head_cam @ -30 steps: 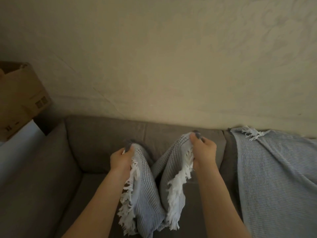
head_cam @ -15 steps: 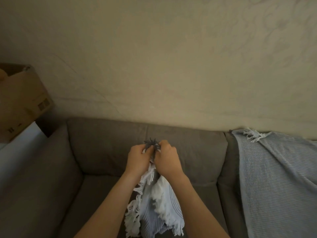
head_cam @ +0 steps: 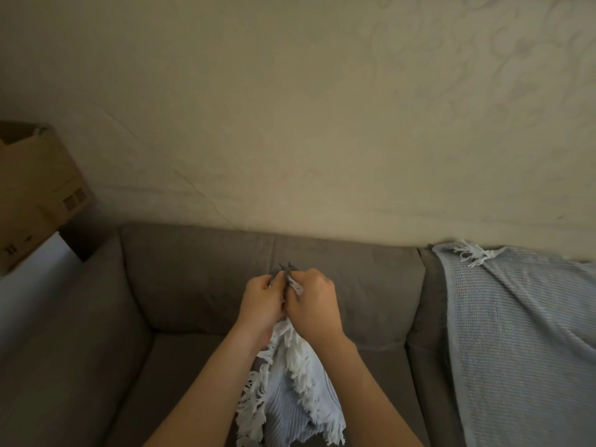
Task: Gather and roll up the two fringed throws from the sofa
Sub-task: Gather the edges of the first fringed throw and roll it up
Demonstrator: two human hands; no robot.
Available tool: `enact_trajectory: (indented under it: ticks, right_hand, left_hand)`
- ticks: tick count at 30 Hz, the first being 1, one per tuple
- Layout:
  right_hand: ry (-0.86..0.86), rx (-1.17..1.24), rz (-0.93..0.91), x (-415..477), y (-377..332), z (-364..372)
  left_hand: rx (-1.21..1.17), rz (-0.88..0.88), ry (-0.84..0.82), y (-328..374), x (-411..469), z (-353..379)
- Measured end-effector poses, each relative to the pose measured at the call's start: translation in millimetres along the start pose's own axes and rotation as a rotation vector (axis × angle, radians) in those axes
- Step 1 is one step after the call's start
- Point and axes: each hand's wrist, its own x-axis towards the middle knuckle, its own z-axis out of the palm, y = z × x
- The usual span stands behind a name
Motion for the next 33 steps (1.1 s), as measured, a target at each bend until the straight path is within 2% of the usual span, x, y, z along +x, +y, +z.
enact_trajectory:
  ticks: [3,8,14,19,25,28,30,33]
  right_hand:
    - [0.011,-0.109,-0.072,-3.1,4.7,5.3]
    - [0.144,-0.107,-0.002,-7.0,4.2,11.3]
    - [0.012,0.045,-0.116,-10.0,-2.4,1.3]
    - [-0.019,0.035,-0.005,-0.5,4.8,5.4]
    - [0.083,0.118,0.096,-3.6,11.7,2.2]
    - [0.087,0.266,0.208,-2.9,16.4,-3.7]
    - [0.022,0.411,0.259,-1.4,14.5,-10.4]
    - [-0.107,0.589,0.267,-0.4,4.9,-21.0]
  left_hand:
    - [-0.011,-0.010,0.022,3.0,2.2,-0.2]
    - [0.064,-0.010,0.068,6.9,2.1,3.3]
    - [-0.058,-0.076,0.109,9.3,6.7,-3.4]
    - [-0.052,-0.105,0.084,6.7,4.8,-8.2]
    - [-0.090,-0.110,-0.005,15.2,-6.6,-5.3]
    - [0.031,-0.095,-0.026,17.1,-3.4,-11.1]
    - [0.228,0.025,-0.025,15.8,1.6,-20.0]
    - [0.503,0.274,-0.243,12.4,9.1,-29.3]
